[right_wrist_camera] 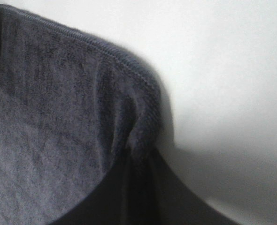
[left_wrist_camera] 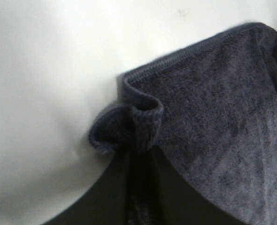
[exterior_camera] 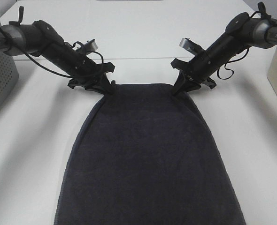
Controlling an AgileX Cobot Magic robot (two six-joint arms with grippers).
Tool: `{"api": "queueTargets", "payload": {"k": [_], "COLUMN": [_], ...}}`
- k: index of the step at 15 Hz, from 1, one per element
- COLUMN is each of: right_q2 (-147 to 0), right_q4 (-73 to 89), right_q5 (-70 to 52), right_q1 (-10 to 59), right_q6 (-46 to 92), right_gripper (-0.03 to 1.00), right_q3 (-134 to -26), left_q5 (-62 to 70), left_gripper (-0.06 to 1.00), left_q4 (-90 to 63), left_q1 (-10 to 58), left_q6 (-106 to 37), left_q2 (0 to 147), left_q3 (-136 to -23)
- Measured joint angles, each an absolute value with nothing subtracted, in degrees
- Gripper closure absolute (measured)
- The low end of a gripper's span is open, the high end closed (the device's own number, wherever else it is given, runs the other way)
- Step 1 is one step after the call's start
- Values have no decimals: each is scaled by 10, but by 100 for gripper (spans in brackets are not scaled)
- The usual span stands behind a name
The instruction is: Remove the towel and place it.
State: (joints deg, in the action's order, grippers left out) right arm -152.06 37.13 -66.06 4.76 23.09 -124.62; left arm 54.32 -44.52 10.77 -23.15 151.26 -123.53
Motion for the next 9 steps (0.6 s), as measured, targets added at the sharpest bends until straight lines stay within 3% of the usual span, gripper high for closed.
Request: {"api": "queueTargets", "payload": {"k": [1,5,9], "right_q2": [-1521,-1521,-1499], "right_q4": [371,370,297], "right_q5": [-657,-638,-527], "right_q1": [48,48,50], "right_q6": [231,231,231], "right_gripper": [95,96,96], "right_q3": [-1246,-1246,-1244], "left_q5": [539,534,513], "left_gripper": [92,93,93], "left_q4": [-444,-433,-431], "left_q1": [108,108,108], "left_q6": [-239,-286,-329], "left_q2": [1513,1518,1519], "left_q3": [-1235,-1261,-1315]}}
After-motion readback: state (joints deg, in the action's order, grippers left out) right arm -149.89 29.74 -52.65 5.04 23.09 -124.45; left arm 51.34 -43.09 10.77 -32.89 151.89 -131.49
